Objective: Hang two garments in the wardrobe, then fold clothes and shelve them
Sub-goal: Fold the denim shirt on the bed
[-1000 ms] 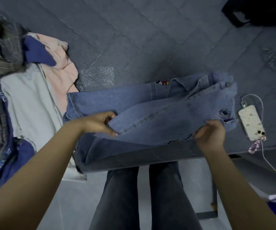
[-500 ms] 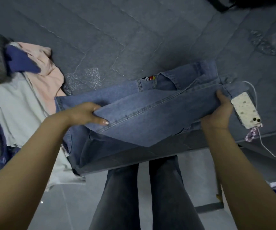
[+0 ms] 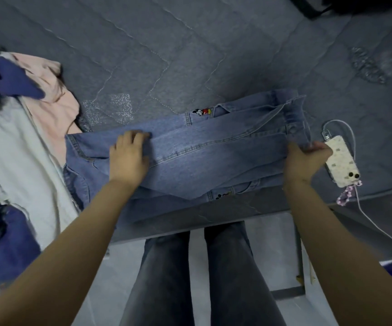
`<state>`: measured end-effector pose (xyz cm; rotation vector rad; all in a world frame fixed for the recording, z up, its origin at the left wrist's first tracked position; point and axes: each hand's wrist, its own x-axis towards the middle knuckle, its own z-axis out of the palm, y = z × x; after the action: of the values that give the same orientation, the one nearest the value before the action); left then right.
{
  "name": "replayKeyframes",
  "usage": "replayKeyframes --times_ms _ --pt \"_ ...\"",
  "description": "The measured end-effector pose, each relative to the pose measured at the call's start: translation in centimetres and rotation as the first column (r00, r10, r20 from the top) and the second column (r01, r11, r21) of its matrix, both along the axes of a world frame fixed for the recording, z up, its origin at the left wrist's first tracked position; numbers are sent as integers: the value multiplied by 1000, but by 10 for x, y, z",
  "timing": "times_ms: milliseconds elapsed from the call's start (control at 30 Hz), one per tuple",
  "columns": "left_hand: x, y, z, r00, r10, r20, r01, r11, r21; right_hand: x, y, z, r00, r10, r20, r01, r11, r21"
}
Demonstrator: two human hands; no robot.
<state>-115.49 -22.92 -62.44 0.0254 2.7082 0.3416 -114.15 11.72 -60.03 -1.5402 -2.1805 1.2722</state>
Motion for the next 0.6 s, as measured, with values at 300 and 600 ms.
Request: replayKeyframes --times_ms 300,600 --pt "40 58 -39 932 -292 216 271 955 122 -58 9 -20 -45 886 462 -955 -174 240" --pt "52 45 -37 974 108 201 -190 873 450 -34 50 -26 -61 943 326 -997 -39 -74"
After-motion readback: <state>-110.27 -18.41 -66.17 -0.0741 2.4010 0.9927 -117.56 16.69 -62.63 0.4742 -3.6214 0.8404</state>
